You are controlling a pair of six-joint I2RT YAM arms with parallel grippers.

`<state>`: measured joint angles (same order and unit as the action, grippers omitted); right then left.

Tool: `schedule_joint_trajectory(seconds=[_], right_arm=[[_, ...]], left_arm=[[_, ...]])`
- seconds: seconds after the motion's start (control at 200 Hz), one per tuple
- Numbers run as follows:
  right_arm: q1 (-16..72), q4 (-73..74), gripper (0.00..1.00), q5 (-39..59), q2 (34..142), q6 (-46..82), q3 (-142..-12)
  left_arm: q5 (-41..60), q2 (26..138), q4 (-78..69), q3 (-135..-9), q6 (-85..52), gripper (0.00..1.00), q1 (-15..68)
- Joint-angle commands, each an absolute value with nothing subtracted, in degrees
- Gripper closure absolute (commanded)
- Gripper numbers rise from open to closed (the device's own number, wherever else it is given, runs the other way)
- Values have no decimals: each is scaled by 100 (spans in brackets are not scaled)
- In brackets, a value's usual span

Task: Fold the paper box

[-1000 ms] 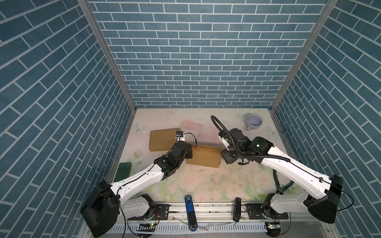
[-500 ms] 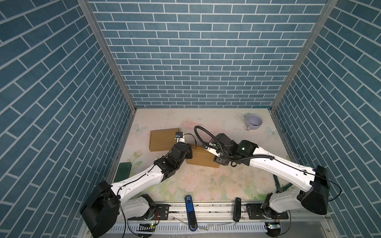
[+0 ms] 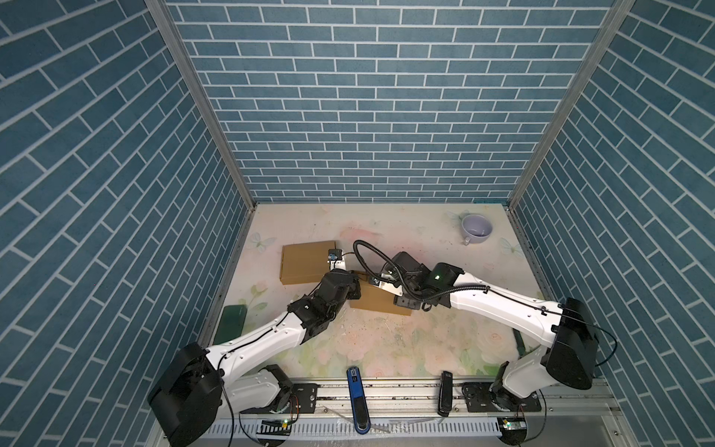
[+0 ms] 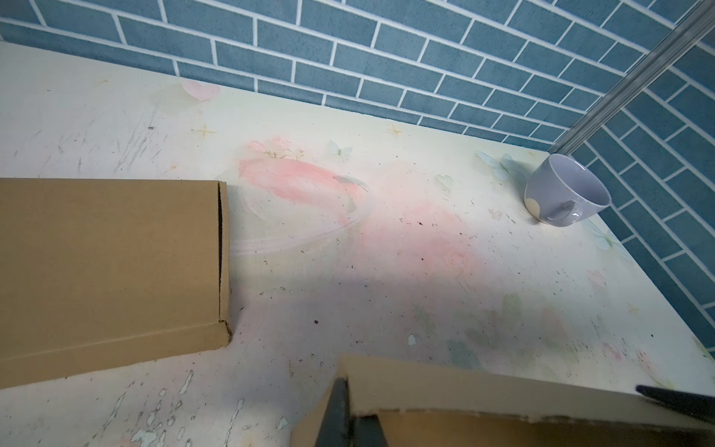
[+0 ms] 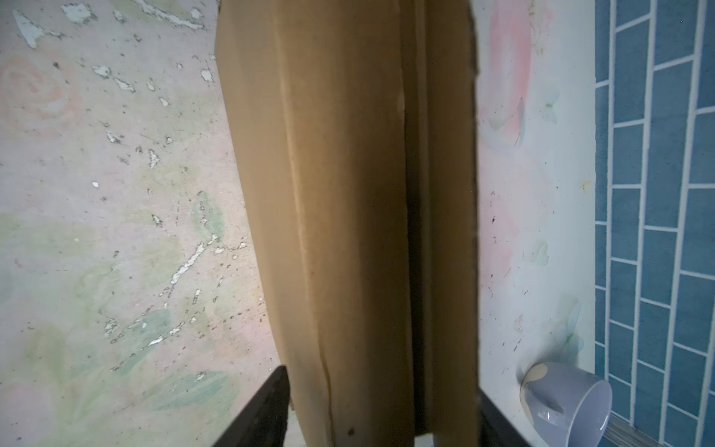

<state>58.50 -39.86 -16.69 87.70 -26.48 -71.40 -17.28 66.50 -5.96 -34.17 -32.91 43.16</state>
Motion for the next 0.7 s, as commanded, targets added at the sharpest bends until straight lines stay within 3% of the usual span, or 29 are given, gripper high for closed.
schedule_joint_trajectory(seconds=[0.0, 0.38, 0.695], right_arm=[[5916, -3729, 43, -1580, 8729, -2687, -6971], [5963, -3117, 63, -1774, 8758, -2235, -6494], [5973, -3164, 71, -1748, 8926, -1957, -6464]], left_arm=[[-1371, 6868, 763, -3004, -3448, 100, 4386], [-1323, 6993, 611, -2971, -3446, 100, 4393], [-1355, 6559, 649, -2784, -3432, 76, 4390]])
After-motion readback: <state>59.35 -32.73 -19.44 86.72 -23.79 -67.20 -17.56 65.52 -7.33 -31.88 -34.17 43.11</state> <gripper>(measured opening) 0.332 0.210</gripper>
